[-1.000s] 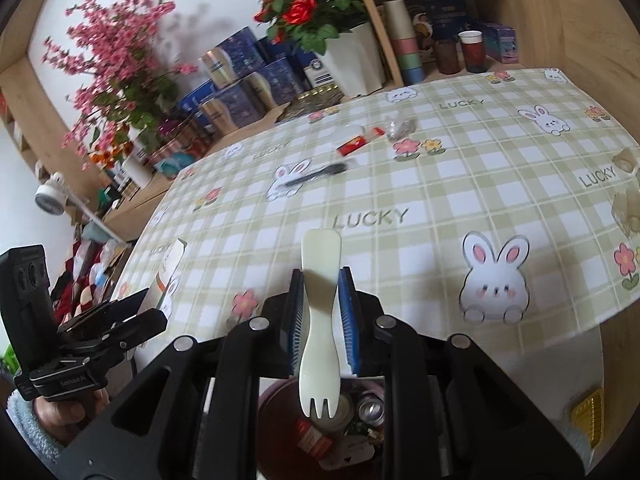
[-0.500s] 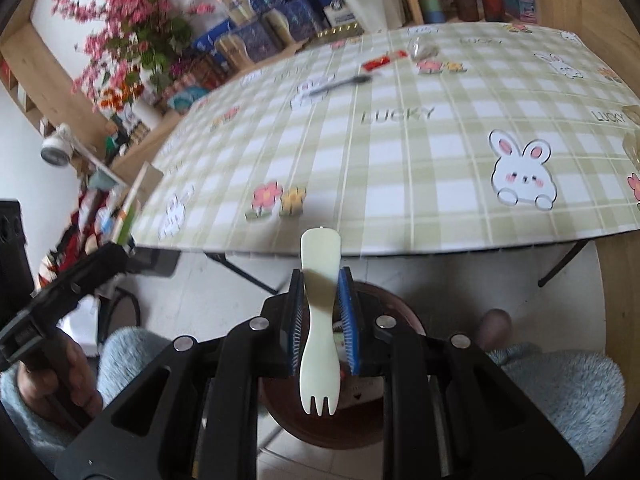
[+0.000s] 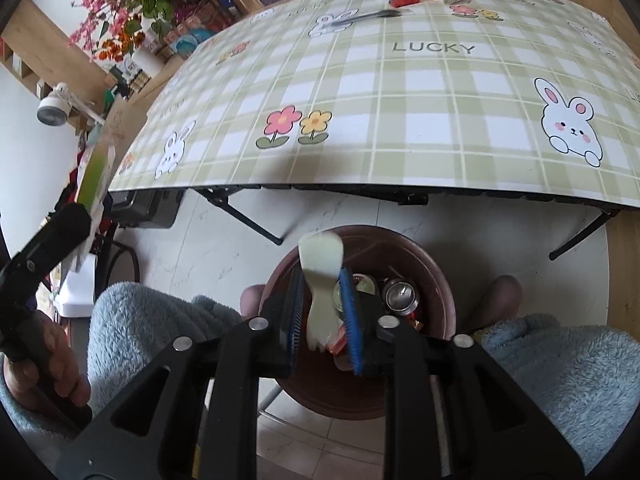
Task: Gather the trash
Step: 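Carry the fork over the bin and open the right gripper while the left gripper carries the card, then lower the card over the bin and open the left gripper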
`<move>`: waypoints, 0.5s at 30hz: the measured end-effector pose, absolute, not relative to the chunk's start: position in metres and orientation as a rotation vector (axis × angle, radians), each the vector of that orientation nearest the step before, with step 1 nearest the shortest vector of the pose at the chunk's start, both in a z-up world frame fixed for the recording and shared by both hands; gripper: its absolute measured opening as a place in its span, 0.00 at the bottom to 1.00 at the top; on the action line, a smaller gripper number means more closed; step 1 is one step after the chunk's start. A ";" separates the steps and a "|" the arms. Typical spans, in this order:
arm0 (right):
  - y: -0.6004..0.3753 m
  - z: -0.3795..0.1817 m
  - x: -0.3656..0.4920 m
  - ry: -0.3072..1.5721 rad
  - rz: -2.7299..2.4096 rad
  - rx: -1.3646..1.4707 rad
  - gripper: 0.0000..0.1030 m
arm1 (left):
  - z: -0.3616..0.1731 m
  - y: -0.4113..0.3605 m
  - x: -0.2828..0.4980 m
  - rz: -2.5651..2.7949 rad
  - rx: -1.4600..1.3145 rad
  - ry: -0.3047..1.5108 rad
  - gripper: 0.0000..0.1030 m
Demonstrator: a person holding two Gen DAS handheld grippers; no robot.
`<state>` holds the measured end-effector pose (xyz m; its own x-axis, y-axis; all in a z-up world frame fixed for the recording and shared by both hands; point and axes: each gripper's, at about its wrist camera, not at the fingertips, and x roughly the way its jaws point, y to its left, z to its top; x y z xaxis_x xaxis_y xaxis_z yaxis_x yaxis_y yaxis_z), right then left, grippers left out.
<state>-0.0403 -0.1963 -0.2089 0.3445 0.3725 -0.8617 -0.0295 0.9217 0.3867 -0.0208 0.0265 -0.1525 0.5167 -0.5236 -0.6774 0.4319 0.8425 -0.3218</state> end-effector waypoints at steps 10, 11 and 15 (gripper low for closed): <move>-0.220 -0.181 -0.043 1.072 0.161 0.297 0.58 | -0.155 0.025 -0.022 -0.578 -0.106 0.869 0.65; -0.223 -0.178 -0.042 1.057 0.149 0.292 0.61 | -0.157 0.024 -0.023 -0.579 -0.104 0.876 0.65; -0.237 -0.161 -0.040 0.981 0.097 0.287 0.78 | -0.163 0.020 -0.024 -0.584 -0.093 0.901 0.65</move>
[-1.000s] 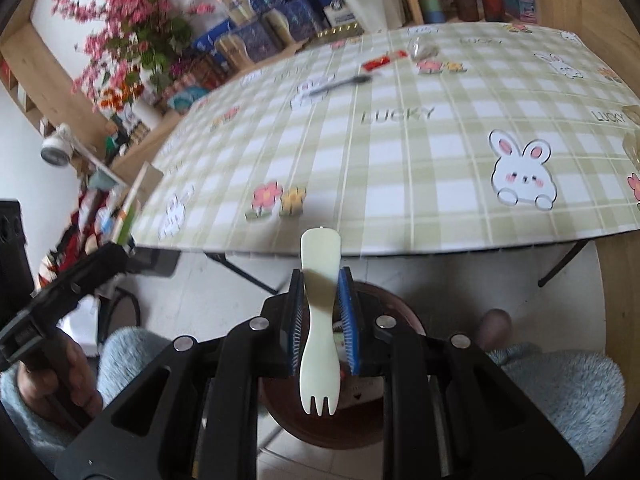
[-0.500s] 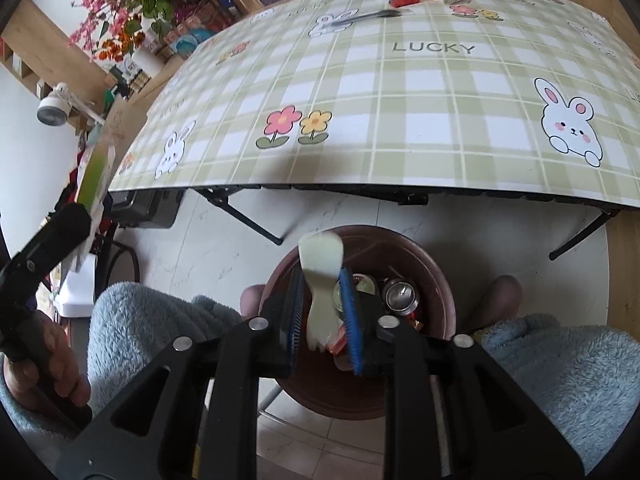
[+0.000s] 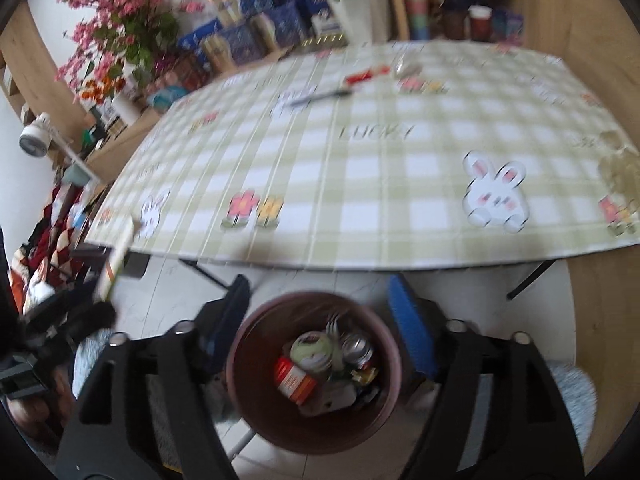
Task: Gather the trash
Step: 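Lower the card over the bin and open the left gripper, then grasp the black plastic knife with the left gripper while the right gripper grasps the clear plastic bag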
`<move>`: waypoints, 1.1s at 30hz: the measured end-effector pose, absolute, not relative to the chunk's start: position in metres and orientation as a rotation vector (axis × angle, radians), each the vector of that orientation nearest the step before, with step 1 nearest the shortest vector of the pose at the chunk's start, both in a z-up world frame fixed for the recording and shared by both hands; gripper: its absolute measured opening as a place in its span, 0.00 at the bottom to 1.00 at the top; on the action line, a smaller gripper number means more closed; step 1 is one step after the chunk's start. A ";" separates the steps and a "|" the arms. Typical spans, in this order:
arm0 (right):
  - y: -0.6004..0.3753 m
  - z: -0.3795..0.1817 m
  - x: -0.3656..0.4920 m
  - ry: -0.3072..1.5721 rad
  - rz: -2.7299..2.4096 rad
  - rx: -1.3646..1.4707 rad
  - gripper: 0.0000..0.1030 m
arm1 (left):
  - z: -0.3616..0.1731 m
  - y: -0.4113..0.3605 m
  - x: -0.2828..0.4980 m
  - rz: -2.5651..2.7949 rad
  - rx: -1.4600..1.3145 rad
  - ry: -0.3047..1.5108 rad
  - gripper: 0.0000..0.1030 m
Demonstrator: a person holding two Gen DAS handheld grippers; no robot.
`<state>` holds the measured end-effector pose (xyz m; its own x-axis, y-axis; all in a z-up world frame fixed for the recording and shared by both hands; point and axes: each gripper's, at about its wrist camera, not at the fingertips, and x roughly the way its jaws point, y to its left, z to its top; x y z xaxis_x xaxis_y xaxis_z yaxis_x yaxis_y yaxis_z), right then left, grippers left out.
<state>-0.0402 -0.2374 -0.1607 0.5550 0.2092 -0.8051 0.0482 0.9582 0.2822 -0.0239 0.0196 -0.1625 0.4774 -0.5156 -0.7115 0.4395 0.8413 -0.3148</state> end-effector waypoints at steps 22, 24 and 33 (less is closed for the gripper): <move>-0.287 -0.146 -0.039 0.899 -0.008 0.359 0.91 | -0.208 -0.022 -0.017 -0.670 0.025 1.082 0.69; -0.289 -0.147 -0.039 0.900 -0.011 0.362 0.91 | -0.211 -0.023 -0.016 -0.668 0.024 1.093 0.76; -0.287 -0.159 -0.035 0.931 -0.009 0.370 0.91 | -0.217 -0.010 -0.006 -0.589 -0.024 1.100 0.83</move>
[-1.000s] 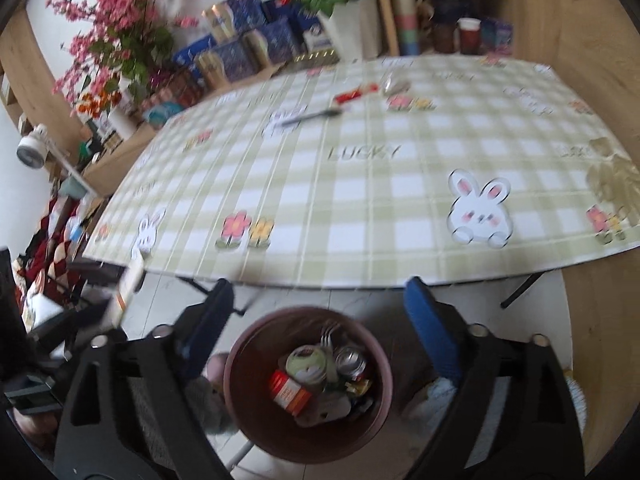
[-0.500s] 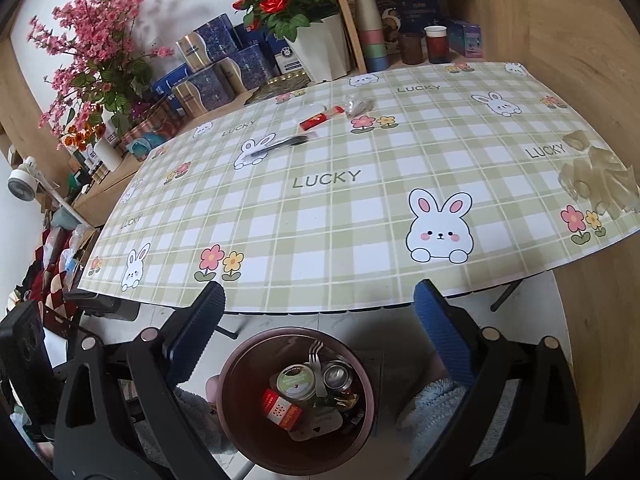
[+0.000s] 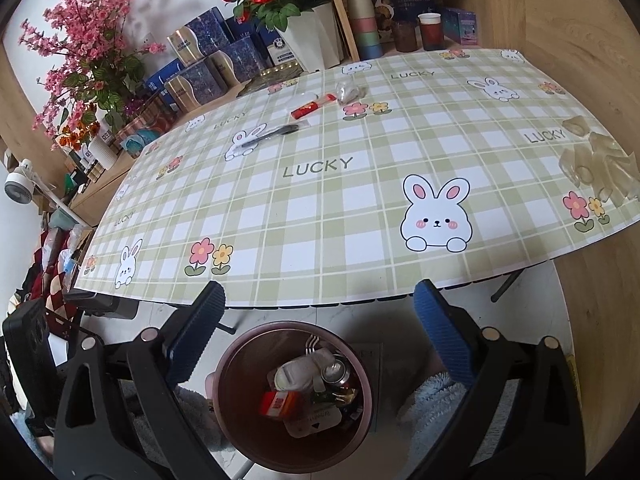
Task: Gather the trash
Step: 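Grasp the black plastic knife with the left gripper while the right gripper grasps the clear plastic bag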
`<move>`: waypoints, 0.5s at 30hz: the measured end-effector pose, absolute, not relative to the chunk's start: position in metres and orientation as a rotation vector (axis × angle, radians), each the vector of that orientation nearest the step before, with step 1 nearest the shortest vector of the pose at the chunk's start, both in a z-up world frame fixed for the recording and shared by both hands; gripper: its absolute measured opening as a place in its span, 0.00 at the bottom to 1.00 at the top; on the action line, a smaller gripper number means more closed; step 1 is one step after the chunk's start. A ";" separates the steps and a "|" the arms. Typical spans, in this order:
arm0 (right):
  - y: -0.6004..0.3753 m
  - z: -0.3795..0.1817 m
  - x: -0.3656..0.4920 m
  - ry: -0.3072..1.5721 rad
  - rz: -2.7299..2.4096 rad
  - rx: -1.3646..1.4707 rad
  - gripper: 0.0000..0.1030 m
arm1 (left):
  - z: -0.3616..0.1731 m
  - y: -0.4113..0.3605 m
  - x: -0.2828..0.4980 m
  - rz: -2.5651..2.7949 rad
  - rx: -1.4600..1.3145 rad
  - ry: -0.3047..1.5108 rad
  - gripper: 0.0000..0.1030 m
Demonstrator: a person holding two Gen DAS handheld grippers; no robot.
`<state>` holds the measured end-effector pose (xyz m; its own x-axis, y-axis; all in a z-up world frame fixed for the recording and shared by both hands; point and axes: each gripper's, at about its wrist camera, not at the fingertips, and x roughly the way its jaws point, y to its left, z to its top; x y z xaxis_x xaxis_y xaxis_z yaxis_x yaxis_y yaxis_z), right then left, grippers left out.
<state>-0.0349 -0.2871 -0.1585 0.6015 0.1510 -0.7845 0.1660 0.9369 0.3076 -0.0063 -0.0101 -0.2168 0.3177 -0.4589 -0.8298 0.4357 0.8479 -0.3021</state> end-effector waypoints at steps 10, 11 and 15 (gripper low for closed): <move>-0.287 -0.172 -0.021 0.961 -0.005 0.362 0.91 | -0.194 0.006 0.036 -0.551 0.058 1.008 0.83; -0.288 -0.173 -0.018 0.962 -0.007 0.359 0.91 | -0.190 0.005 0.046 -0.553 0.074 0.994 0.83; -0.294 -0.173 0.000 0.952 -0.012 0.340 0.91 | -0.178 -0.005 0.084 -0.582 0.132 0.963 0.83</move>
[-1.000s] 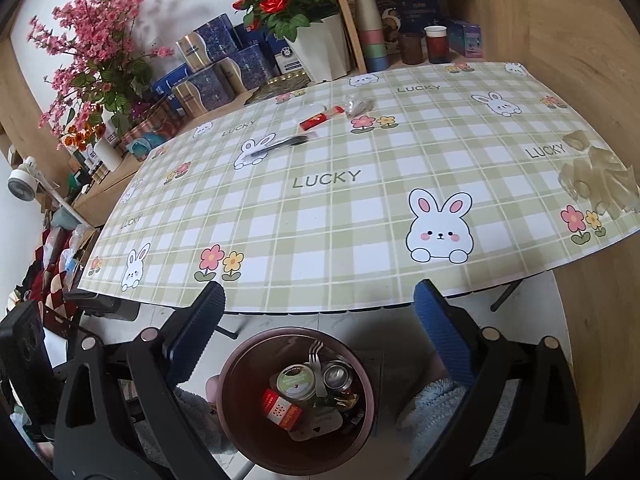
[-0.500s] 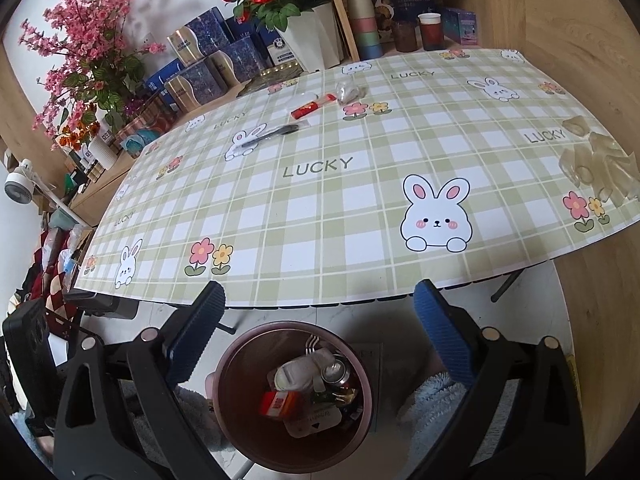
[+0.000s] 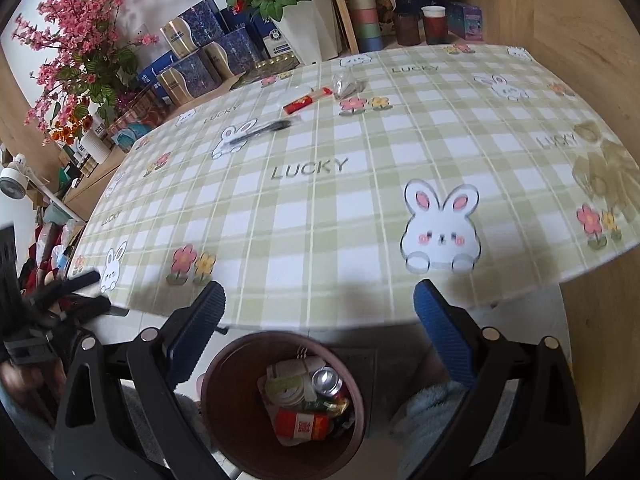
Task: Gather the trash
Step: 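Grasp the black plastic knife with the left gripper while the right gripper grasps the clear plastic bag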
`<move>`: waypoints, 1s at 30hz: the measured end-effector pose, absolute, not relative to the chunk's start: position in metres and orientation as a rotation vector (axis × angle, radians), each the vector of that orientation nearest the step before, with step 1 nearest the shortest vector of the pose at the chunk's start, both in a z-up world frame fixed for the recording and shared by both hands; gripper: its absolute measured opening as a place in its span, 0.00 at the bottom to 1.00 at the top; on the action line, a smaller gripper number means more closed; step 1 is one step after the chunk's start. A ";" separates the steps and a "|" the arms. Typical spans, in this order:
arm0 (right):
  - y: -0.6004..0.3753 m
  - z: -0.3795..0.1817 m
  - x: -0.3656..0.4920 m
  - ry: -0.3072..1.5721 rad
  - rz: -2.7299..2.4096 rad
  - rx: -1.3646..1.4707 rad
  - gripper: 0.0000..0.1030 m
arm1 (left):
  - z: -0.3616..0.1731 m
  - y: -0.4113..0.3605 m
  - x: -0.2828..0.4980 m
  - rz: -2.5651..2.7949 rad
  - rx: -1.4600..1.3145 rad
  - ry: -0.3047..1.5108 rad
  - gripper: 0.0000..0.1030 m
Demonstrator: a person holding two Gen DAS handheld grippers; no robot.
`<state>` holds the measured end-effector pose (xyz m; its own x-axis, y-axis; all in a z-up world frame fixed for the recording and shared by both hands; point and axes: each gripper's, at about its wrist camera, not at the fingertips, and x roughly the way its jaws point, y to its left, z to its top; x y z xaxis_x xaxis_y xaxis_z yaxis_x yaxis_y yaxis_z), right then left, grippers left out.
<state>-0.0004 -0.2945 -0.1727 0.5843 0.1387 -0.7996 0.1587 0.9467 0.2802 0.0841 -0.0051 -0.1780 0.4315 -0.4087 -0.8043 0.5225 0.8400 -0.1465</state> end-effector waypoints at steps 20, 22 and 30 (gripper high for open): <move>-0.355 -0.194 0.119 0.916 -0.047 0.380 0.91 | -0.234 -0.133 0.317 -0.750 0.424 0.949 0.48; -0.358 -0.197 0.124 0.918 -0.050 0.378 0.91 | -0.238 -0.140 0.321 -0.770 0.450 0.942 0.48; -0.366 -0.210 0.142 0.936 -0.052 0.371 0.91 | -0.250 -0.144 0.330 -0.820 0.439 0.956 0.17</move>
